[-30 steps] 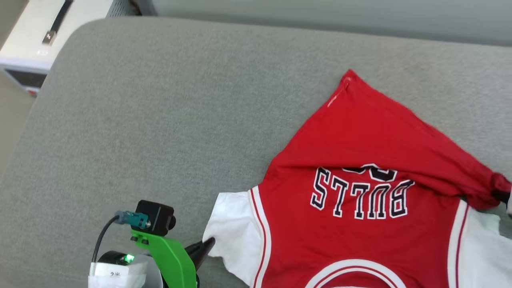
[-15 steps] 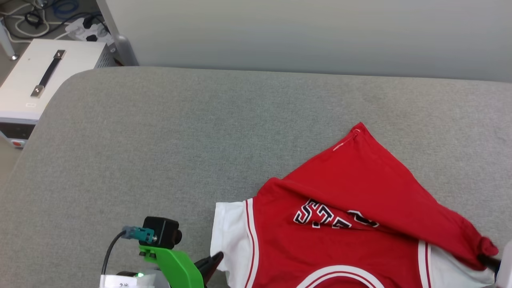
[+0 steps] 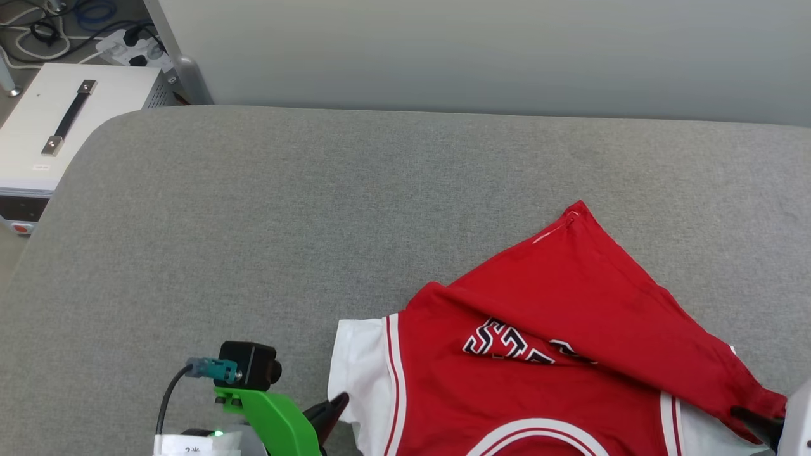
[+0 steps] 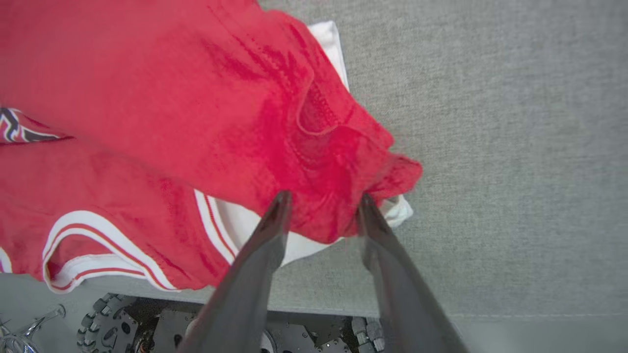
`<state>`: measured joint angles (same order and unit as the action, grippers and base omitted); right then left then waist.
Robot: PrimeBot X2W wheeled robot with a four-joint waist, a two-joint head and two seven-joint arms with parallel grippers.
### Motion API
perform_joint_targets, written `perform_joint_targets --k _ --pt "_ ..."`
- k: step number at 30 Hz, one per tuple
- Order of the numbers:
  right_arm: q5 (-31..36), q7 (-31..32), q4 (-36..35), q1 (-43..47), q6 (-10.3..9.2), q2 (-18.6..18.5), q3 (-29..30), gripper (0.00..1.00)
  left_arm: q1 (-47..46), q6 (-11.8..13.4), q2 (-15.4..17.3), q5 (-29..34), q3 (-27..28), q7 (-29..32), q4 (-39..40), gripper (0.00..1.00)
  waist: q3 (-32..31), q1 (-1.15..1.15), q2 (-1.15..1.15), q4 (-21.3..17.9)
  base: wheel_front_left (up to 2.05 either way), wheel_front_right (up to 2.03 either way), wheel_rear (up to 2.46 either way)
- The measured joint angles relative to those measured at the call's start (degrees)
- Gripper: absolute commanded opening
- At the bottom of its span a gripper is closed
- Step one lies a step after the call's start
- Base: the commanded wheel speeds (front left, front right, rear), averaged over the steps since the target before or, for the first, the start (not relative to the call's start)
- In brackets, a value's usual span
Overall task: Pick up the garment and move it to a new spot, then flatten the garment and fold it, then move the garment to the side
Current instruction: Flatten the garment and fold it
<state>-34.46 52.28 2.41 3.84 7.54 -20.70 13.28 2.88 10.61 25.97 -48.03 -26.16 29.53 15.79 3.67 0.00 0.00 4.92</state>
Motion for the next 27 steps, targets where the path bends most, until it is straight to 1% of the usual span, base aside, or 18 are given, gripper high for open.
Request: perform_joint_targets --k 3,6,10,13,16,21,27 --pt "-0.47 1.07 -2.78 -1.61 -0.01 -1.32 -0.77 1.00 -0.09 -0.01 -0.03 0.00 -0.04 -0.08 0.27 0.00 0.55 0.00 0.00 0.40 0.00 0.00 0.00" --pt "-1.45 3.50 -7.02 -4.58 -0.01 -2.14 -2.21 1.00 -0.12 -0.02 0.04 -0.01 0.02 -0.07 0.87 0.00 1.35 0.00 0.00 1.00 0.00 0.00 0.00" --pt "-2.58 8.00 -11.49 -10.99 -0.01 -2.76 -4.43 1.00 -0.75 -0.02 0.35 0.29 -0.08 -0.07 1.67 0.00 3.09 0.00 0.00 2.00 0.00 0.00 0.00" --pt "-2.35 11.13 -12.11 -16.86 -0.01 -3.18 -5.98 1.00 -1.93 -0.03 0.34 0.71 -0.07 -0.09 2.46 0.00 4.78 0.00 0.00 2.98 0.00 0.00 0.00" --pt "-0.60 12.65 -10.67 -22.38 -0.01 -3.92 -7.87 1.00 -3.09 -0.13 0.33 1.20 -0.08 -0.23 3.09 0.00 6.73 0.00 0.00 4.21 0.00 0.00 0.00" --pt "2.48 14.12 -4.53 -30.77 -0.01 -3.94 -10.55 1.00 -4.43 -0.35 0.18 2.13 -0.27 -0.59 3.28 0.00 10.25 0.00 0.00 6.82 0.00 0.00 0.00" --pt "5.55 14.12 2.57 -38.37 -0.01 -5.86 -13.80 1.00 -6.02 -1.42 -1.23 2.26 -1.47 -1.32 3.30 0.00 14.22 0.00 0.00 10.21 0.00 0.00 0.00"
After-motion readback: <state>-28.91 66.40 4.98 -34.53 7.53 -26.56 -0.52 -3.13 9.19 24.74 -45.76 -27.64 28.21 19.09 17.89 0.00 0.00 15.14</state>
